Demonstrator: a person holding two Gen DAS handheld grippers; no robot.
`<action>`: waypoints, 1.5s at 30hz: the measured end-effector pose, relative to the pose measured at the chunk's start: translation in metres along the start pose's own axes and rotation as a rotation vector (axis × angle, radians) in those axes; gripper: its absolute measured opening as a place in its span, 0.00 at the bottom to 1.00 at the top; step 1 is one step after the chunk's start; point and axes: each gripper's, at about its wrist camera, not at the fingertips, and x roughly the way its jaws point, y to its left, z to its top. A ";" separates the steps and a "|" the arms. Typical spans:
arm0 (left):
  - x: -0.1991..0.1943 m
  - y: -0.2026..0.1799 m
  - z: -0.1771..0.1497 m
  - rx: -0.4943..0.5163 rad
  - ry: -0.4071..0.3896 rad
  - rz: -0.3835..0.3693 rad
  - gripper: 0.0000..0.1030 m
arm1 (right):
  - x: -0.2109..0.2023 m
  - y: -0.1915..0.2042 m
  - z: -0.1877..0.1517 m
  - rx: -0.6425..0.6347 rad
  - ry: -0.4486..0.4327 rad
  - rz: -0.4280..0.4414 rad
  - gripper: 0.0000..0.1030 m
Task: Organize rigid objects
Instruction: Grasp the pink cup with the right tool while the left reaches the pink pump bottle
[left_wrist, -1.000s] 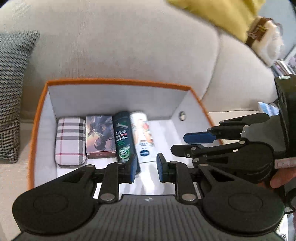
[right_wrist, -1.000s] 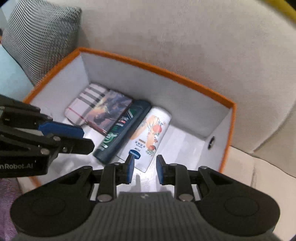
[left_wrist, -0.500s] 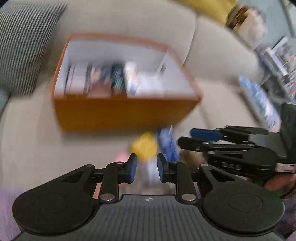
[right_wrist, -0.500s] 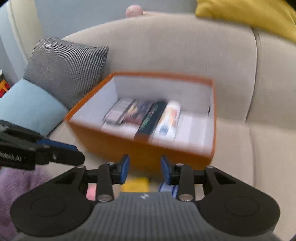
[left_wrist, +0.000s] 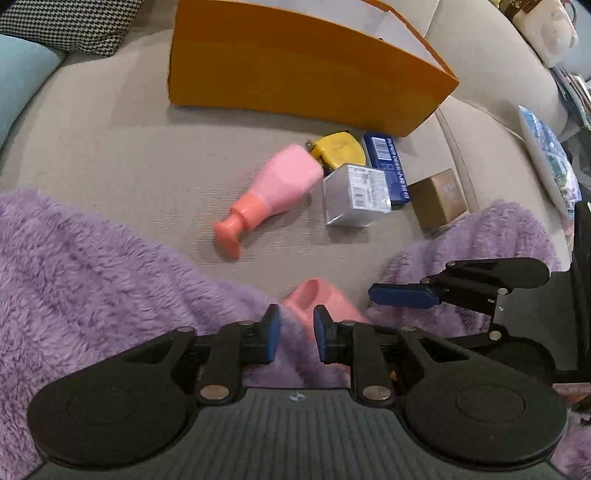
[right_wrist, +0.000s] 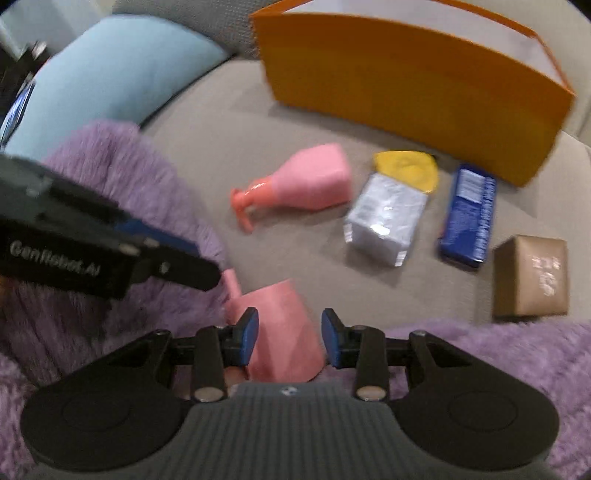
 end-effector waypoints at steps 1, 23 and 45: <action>-0.001 0.000 -0.002 0.000 -0.009 -0.006 0.25 | 0.003 0.003 0.000 -0.012 0.009 0.007 0.41; 0.006 -0.002 -0.010 0.071 -0.014 0.028 0.25 | 0.052 0.011 -0.003 0.010 0.069 0.004 0.62; 0.009 -0.011 0.017 0.270 -0.086 0.091 0.33 | 0.004 -0.052 0.002 0.290 -0.089 -0.110 0.59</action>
